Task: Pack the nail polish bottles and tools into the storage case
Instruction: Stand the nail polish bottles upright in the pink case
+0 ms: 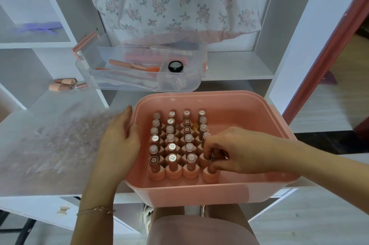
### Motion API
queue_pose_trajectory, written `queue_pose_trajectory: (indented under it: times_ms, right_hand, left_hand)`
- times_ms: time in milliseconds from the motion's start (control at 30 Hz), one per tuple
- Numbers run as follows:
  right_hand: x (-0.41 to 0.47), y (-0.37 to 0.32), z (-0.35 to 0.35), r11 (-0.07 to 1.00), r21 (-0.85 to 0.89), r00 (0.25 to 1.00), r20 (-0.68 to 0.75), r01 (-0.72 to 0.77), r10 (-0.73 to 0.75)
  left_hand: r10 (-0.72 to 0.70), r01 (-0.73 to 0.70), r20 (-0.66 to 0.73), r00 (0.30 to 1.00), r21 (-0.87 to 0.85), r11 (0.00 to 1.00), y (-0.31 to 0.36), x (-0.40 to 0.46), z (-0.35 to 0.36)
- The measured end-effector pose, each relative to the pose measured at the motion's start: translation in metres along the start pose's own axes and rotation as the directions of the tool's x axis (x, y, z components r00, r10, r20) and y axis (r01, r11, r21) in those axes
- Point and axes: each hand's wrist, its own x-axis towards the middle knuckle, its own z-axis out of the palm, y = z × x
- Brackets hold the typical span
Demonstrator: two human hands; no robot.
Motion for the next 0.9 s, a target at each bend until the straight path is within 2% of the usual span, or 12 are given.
queue_pose_trajectory:
  times_ms: [433,900]
  right_hand:
    - [-0.0050,0.0043,0.0016,0.999,0.036,1.000,-0.011,0.025,-0.025]
    - [-0.0007,0.0055,0.0055,0.997,-0.060,0.996,-0.069,0.050,-0.054]
  left_hand:
    - [-0.150,0.148,-0.003,0.989,-0.148,0.978,0.0053,-0.0054,-0.0035]
    - [-0.178,0.175,0.001,0.984,-0.176,0.969,0.0070,-0.0065,-0.0031]
